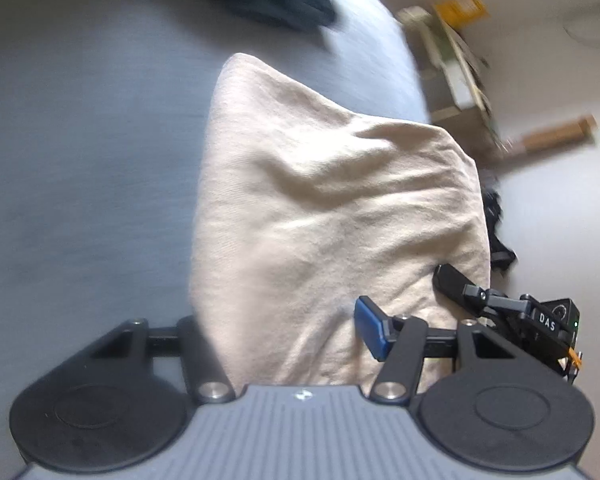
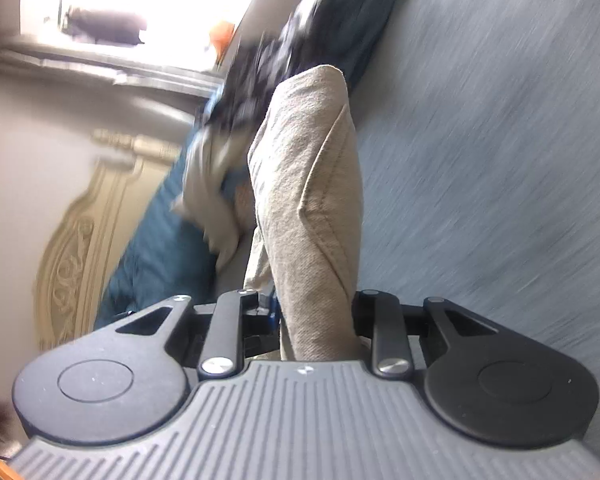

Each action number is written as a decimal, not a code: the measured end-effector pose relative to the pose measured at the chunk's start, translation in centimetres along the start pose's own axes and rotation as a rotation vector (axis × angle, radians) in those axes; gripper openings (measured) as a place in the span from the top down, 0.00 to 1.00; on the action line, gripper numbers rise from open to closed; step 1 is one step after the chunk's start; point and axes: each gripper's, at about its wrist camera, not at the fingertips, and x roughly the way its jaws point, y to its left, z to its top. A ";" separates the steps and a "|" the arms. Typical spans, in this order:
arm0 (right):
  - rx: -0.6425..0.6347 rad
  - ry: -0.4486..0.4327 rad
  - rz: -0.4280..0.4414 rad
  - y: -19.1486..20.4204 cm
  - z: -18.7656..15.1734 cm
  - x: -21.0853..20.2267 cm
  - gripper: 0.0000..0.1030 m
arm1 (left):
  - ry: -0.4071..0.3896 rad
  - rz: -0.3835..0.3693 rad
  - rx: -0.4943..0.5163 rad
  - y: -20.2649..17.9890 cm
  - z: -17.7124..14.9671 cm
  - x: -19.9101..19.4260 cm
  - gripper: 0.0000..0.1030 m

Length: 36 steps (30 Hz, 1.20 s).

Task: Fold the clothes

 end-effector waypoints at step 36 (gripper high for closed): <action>-0.026 -0.151 -0.253 -26.1 30.8 -21.0 0.59 | 0.136 -0.057 0.206 -23.4 7.5 33.5 0.36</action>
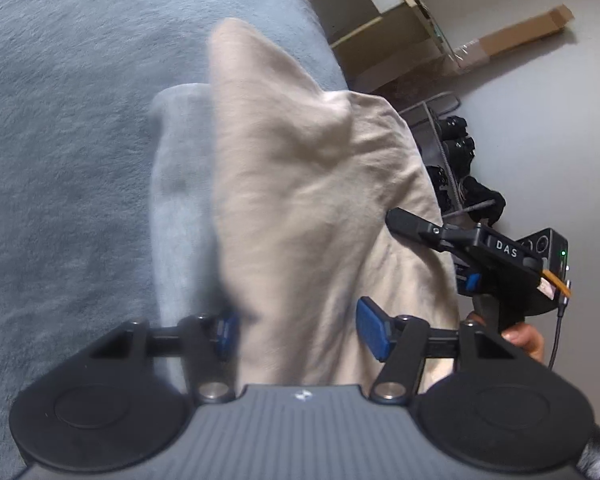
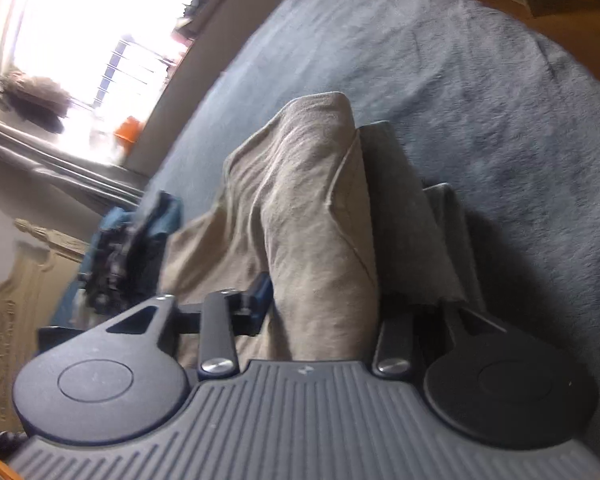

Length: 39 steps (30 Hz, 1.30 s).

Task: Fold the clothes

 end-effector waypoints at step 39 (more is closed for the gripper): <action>-0.015 -0.197 -0.208 -1.9 -7.0 -5.8 0.69 | -0.139 0.401 0.444 -2.9 1.8 -3.0 0.08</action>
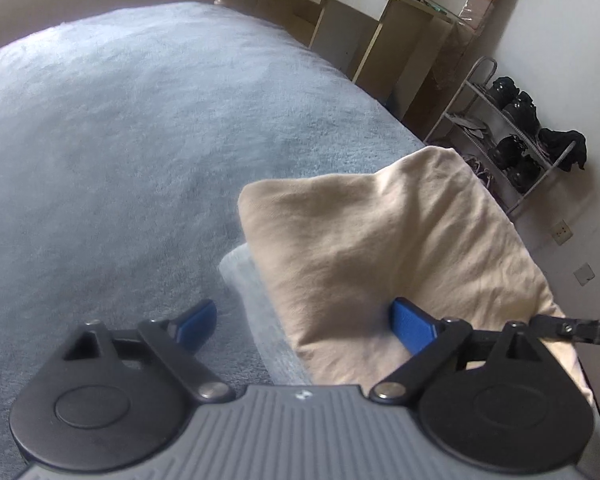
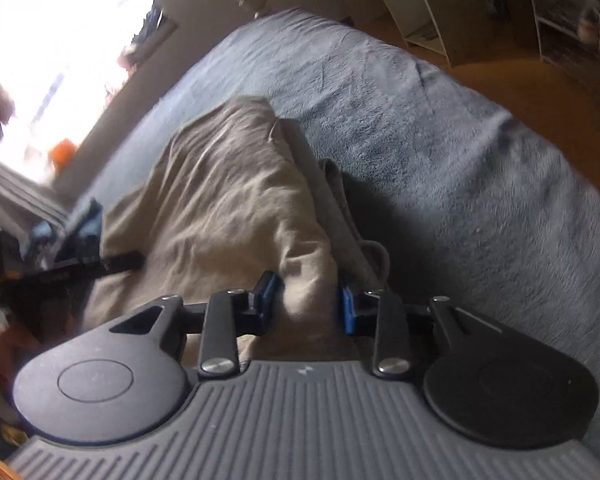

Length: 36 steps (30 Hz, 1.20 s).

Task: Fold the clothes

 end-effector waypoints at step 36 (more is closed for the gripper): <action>-0.292 -0.137 -0.216 10.8 -4.1 -3.8 0.79 | -0.022 -0.019 0.292 -5.5 3.9 -3.9 0.19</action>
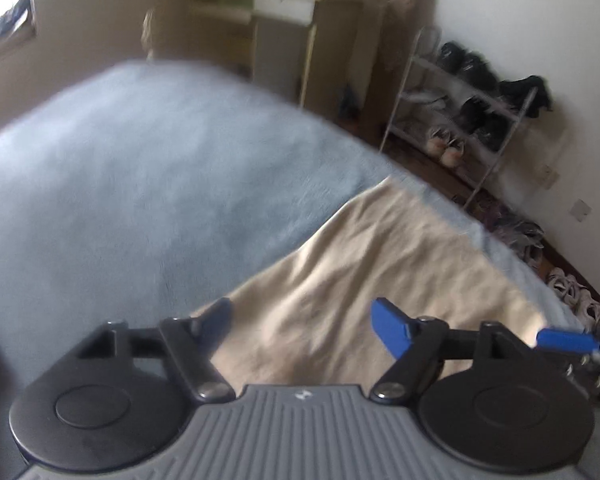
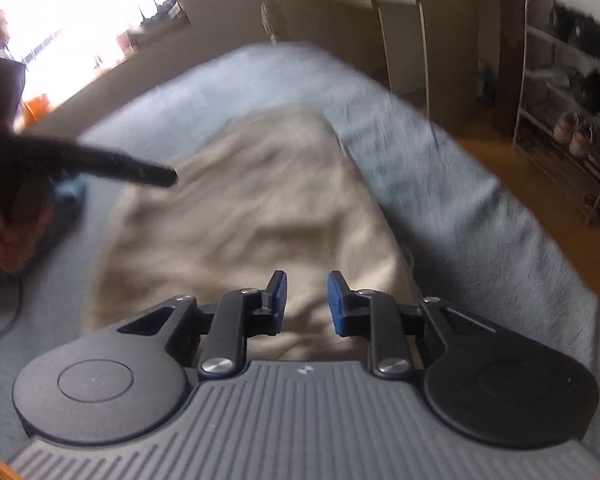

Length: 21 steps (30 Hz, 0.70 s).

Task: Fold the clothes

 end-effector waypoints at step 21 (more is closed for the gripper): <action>-0.026 0.226 -0.205 8.7 0.8 -6.3 0.79 | 0.183 0.044 0.242 -3.1 -10.2 -12.8 0.14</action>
